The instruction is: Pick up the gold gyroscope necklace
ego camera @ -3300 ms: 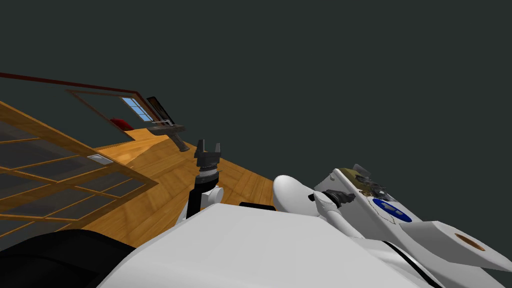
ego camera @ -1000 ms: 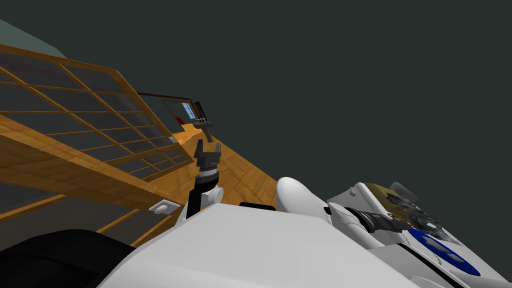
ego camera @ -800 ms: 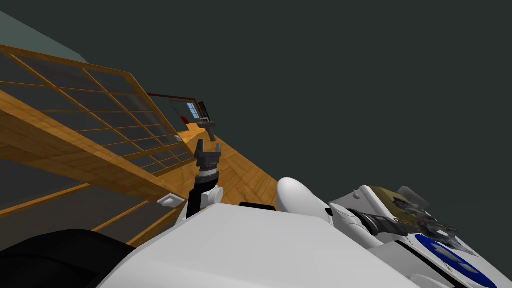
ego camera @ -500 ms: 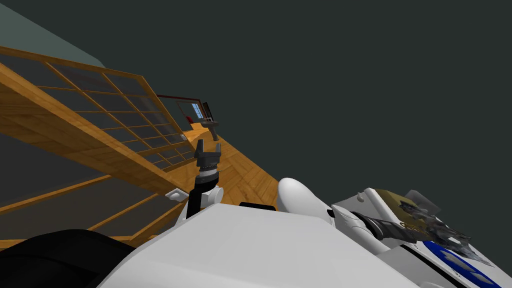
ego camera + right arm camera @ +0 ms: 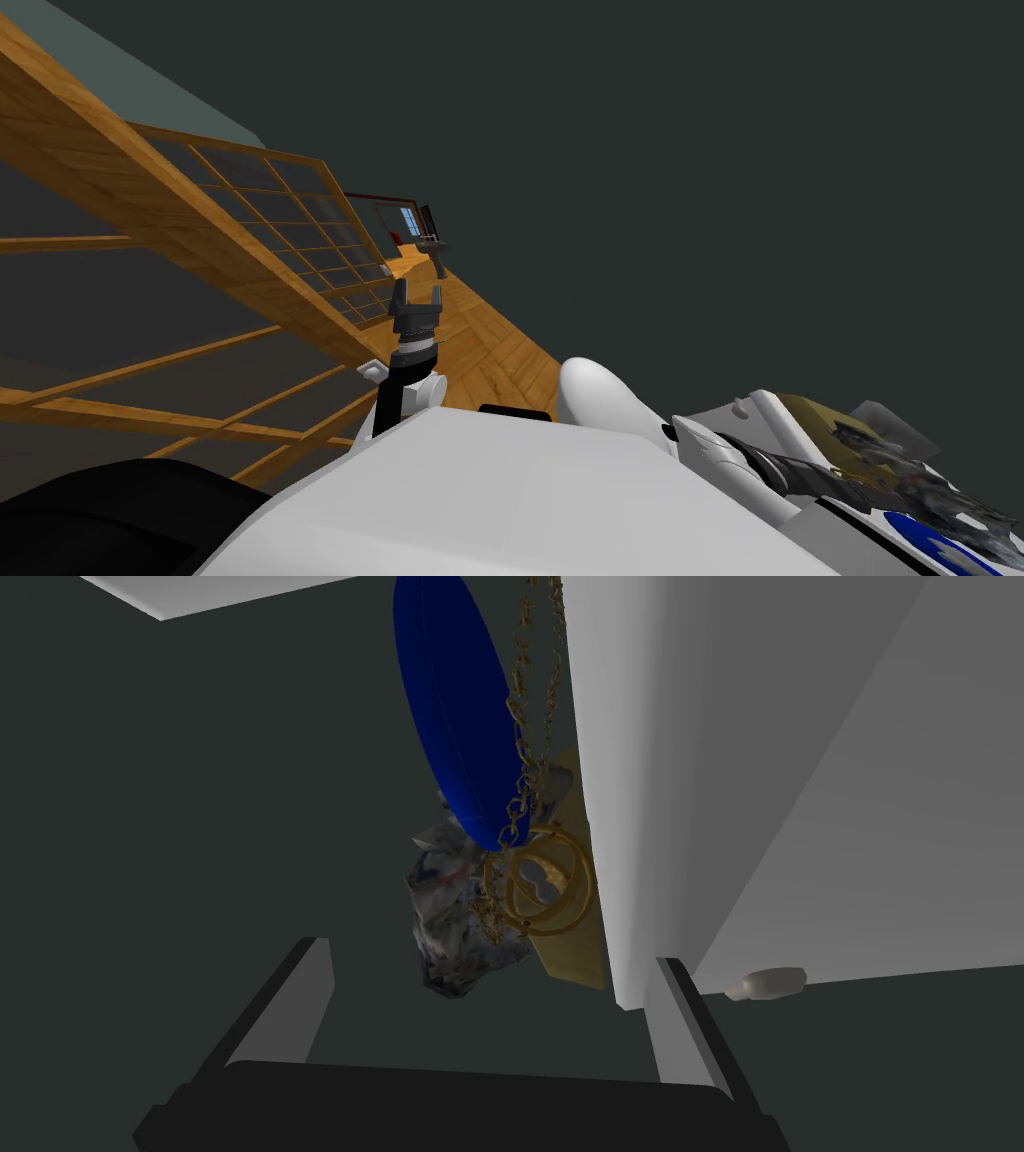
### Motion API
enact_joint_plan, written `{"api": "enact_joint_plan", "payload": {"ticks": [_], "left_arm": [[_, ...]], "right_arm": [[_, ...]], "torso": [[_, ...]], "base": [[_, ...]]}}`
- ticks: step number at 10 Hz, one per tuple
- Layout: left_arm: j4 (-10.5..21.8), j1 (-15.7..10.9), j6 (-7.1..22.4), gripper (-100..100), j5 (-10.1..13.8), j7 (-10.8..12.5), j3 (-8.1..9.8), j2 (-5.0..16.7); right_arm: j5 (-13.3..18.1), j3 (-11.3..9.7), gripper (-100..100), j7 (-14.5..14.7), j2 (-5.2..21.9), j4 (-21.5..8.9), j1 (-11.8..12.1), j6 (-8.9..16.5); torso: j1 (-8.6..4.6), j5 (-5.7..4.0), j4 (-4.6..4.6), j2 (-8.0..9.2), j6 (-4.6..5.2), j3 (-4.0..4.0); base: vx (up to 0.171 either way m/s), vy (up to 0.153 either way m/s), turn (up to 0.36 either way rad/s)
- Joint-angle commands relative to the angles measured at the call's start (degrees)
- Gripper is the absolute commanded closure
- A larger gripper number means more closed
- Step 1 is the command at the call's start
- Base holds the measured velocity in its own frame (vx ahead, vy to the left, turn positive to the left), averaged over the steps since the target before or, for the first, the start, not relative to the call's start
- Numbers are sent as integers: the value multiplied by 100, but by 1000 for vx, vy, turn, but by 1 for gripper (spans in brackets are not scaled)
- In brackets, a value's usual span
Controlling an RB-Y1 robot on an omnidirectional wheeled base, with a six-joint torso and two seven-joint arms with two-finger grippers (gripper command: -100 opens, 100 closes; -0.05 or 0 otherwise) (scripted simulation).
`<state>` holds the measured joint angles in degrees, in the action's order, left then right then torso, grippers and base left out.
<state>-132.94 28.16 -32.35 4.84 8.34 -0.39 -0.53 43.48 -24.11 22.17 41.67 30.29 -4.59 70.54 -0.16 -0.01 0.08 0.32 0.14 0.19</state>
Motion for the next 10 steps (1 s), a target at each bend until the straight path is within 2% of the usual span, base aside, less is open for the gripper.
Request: {"api": "enact_joint_plan", "payload": {"ticks": [1,2,3,7,8,9,10], "left_arm": [[0,0,0,0,0,0,0,0],[0,1,0,0,0,0,0,0],[0,1,0,0,0,0,0,0],[0,1,0,0,0,0,0,0],[0,1,0,0,0,0,0,0],[0,1,0,0,0,0,0,0],[-1,2,-1,0,0,0,1,0]], "right_arm": [[-170,-48,-100,-51,3,-89,-20,-19],[-114,-31,-100,-24,11,-34,4,2],[-125,-33,100,-31,12,-39,6,-2],[-126,-28,100,-44,13,-35,-1,3],[-125,-28,0,-43,16,-35,-1,3],[162,192,100,-40,-103,-86,-67,-141],[227,192,100,-40,-103,-86,-67,-141]], "torso": [[0,0,0,0,0,0],[1,0,-2,-8,2,-5],[5,1,-3,-16,0,-9],[12,5,-10,-24,1,-16],[11,2,-10,-24,2,-16],[11,0,-10,-24,2,-17],[6,-10,-16,-35,19,-24]], "base": [[-24,-12,4],[-6,-3,-7],[0,0,0],[0,0,0],[0,0,0],[54,6,-230],[65,30,-138]]}}
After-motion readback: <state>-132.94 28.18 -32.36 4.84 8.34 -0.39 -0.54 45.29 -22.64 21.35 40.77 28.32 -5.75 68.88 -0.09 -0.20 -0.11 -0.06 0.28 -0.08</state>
